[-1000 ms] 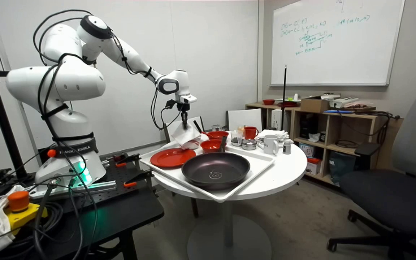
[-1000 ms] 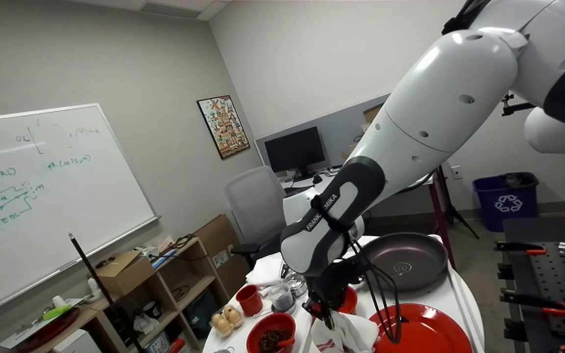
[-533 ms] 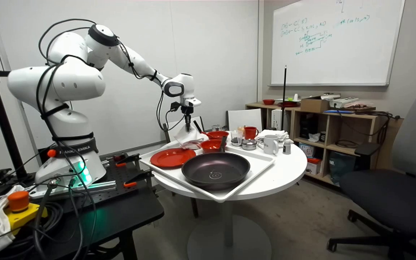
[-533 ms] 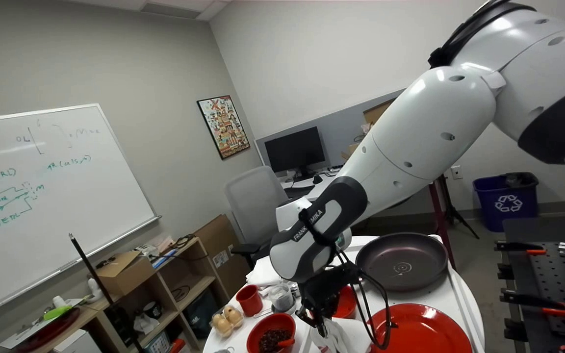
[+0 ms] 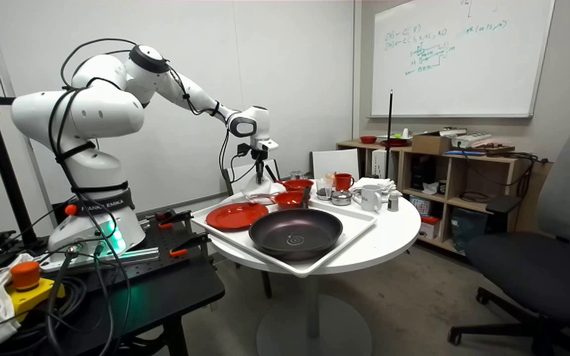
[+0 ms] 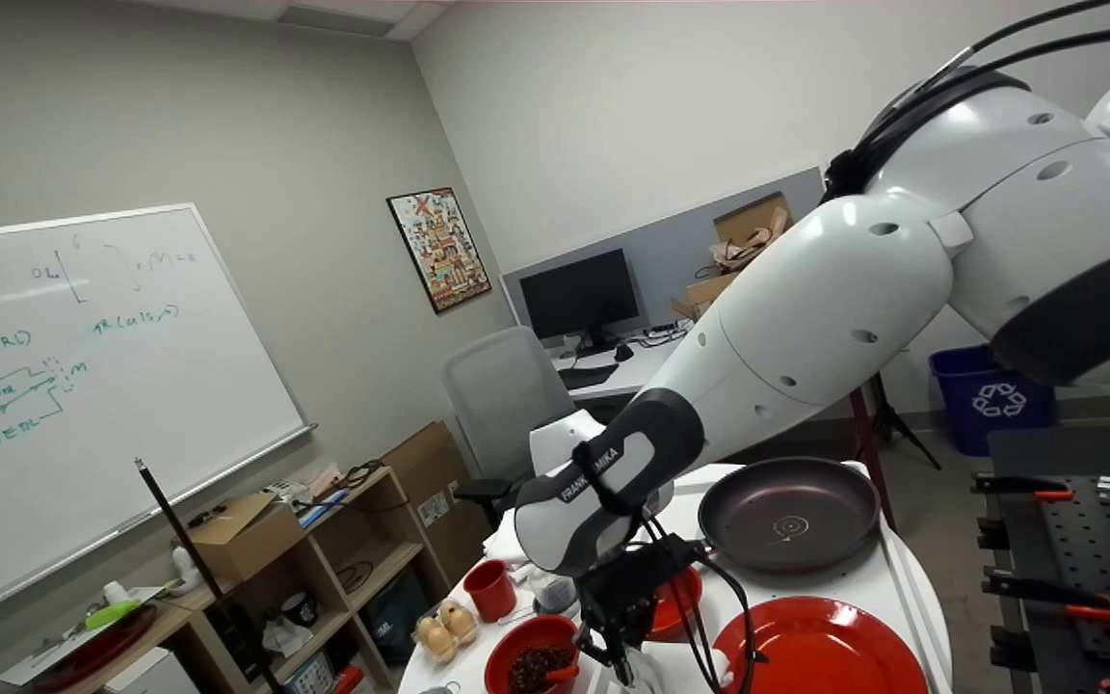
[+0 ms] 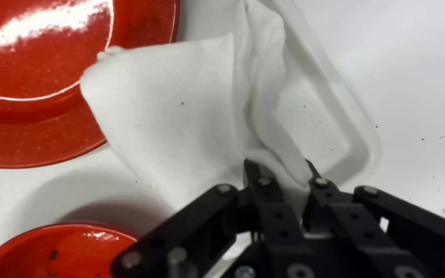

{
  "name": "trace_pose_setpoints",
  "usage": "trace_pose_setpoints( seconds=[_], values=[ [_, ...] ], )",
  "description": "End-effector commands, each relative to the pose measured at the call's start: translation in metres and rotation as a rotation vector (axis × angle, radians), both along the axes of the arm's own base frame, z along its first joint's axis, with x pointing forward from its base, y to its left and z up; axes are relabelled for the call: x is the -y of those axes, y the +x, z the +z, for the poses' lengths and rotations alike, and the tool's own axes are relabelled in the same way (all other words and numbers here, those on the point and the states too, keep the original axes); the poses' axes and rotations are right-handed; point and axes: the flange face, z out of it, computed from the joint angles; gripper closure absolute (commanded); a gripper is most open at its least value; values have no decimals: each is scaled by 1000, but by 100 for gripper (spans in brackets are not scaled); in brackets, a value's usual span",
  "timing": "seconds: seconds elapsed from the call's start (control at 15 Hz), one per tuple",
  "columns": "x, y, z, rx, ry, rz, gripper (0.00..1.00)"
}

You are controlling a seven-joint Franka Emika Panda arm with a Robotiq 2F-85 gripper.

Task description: Use the red and white towel to wipe the black pan

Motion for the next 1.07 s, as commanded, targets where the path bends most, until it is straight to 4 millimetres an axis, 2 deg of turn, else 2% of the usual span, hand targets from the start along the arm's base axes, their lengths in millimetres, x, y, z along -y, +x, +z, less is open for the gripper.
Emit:
trace_pose_setpoints(
  seconds=[0.0, 0.47, 0.53, 0.6, 0.73, 1.0],
  values=[
    [-6, 12, -8, -10, 7, 19, 96],
    [-3, 15, -9, -11, 4, 17, 94],
    [-3, 14, -8, -12, 2, 19, 82],
    [-3, 14, -7, -13, 0, 19, 60],
    [-2, 13, -6, -15, -1, 20, 56],
    [-1, 13, -4, -23, -1, 20, 30]
  ],
)
